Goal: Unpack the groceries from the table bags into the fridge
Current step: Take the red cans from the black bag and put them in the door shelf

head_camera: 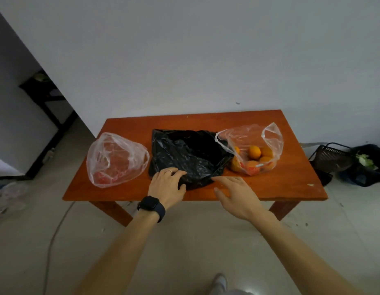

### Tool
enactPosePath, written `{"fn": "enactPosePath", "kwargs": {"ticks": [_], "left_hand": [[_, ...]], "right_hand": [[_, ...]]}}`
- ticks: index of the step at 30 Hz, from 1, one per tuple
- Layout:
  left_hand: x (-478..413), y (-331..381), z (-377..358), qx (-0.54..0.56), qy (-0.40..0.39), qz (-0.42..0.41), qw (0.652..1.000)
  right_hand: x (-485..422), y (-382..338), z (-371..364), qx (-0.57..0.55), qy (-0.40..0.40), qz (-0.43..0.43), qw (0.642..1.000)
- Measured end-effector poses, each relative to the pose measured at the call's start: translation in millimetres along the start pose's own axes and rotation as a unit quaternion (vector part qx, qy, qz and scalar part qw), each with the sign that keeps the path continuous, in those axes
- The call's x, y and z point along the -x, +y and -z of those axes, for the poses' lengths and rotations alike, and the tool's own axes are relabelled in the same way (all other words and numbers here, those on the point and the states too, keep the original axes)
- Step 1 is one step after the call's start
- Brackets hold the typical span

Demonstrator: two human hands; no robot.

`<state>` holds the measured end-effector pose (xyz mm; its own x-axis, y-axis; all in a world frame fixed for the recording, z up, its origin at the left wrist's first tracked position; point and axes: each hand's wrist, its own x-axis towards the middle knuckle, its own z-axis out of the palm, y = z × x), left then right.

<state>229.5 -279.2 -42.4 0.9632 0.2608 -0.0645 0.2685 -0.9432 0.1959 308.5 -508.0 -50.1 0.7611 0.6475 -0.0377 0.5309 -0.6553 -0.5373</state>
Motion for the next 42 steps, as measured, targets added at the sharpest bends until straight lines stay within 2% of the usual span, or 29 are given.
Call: {"fn": "enactPosePath", "kwargs": {"ticks": [8, 12, 15, 17, 22, 28, 32, 35, 37, 40, 42], "left_hand": [[-118, -30, -7, -0.066, -0.055, -0.053, 0.995], [-185, -41, -25, -0.110, -0.108, -0.114, 0.981], [-229, -56, -41, -0.179, -0.171, -0.160, 0.956], [-240, -71, -45, -0.197, -0.233, -0.182, 0.935], [-219, -123, -30, -0.210, -0.241, -0.255, 0.912], [-204, -171, -48, -0.185, -0.322, -0.254, 0.893], [-201, -167, -65, -0.199, -0.312, -0.296, 0.880], [-209, -153, -72, -0.193, -0.244, -0.322, 0.894], [-217, -141, -76, -0.157, -0.226, -0.325, 0.905], [-227, -125, -84, -0.103, -0.276, -0.300, 0.907], [-229, -118, -92, -0.119, -0.319, -0.289, 0.895]], "right_hand": [[-123, 16, -20, -0.057, -0.075, -0.083, 0.992], [-176, 23, -52, -0.013, -0.166, -0.149, 0.975], [-200, 22, -71, 0.013, -0.207, -0.174, 0.963], [-202, 17, -82, 0.017, -0.191, -0.185, 0.964], [-202, 4, -97, 0.038, -0.119, -0.195, 0.973], [-207, -4, -120, 0.026, -0.091, -0.320, 0.943], [-207, -9, -132, 0.022, -0.063, -0.416, 0.907], [-204, -8, -127, 0.009, -0.041, -0.465, 0.884], [-201, -4, -121, -0.001, -0.032, -0.483, 0.875], [-203, 0, -112, 0.015, -0.041, -0.509, 0.860], [-208, -3, -111, 0.022, -0.058, -0.525, 0.849]]}}
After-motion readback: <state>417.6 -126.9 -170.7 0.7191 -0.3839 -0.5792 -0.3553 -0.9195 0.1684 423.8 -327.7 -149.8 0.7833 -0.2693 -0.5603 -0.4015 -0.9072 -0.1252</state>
